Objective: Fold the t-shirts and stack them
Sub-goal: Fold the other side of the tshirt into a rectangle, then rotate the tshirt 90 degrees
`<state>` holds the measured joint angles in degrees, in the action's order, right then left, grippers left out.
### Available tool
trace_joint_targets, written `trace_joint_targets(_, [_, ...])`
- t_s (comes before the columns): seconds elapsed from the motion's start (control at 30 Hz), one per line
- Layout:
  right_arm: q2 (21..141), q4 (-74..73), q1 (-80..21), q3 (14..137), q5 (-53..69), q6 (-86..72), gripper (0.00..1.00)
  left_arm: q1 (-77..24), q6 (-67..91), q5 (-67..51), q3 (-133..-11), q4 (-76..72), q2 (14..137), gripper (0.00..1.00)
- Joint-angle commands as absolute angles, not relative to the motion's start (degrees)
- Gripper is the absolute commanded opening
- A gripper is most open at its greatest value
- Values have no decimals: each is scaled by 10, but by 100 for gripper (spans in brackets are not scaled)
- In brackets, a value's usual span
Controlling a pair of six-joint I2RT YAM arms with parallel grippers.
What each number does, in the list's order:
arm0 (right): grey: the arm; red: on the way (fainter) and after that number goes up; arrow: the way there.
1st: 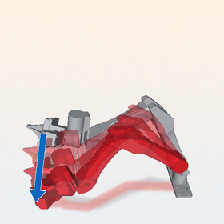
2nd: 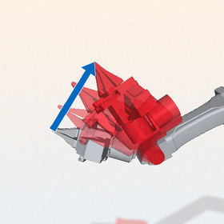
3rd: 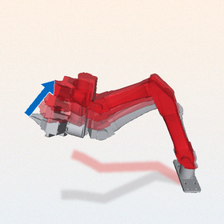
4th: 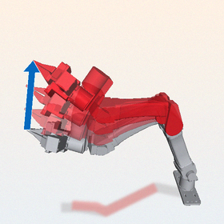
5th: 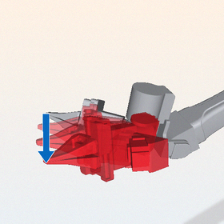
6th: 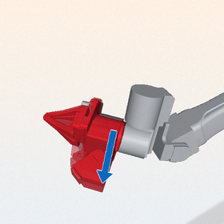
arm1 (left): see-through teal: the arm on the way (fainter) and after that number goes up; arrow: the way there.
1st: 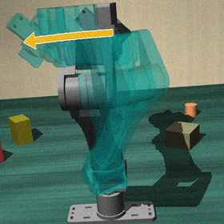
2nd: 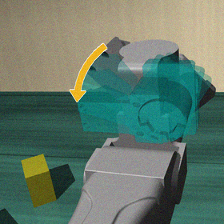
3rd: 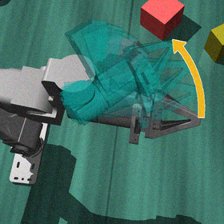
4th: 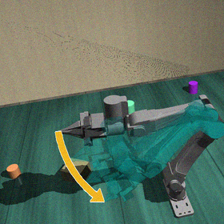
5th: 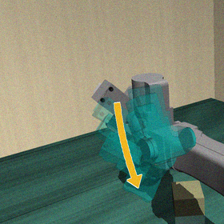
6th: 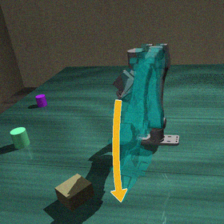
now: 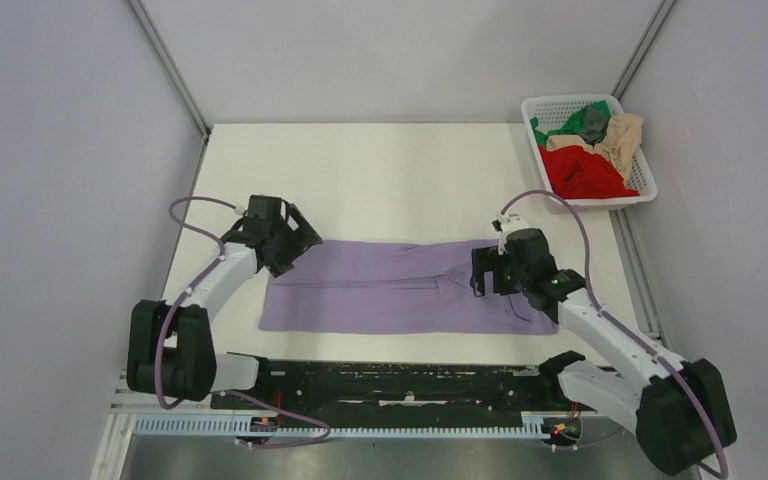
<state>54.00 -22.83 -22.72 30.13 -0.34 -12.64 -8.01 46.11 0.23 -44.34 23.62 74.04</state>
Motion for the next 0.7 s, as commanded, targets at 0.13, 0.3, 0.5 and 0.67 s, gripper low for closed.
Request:
trace_joint_targets(0.13, [679,-94,-212,323,-23,-105,98,-82,441,-56,-420,186,798,100])
trace_joint_targets(0.3, [662,-75,-214,283,123,-107,98,-83,435,-21,-417,197,811,100])
trace_joint_targets(0.5, [597,-196,-245,260,216,-93,98,-83,435,-3,-427,207,822,100])
trace_joint_targets(0.67, [513,-318,-307,265,241,-95,98,-83,432,34,-443,230,811,100])
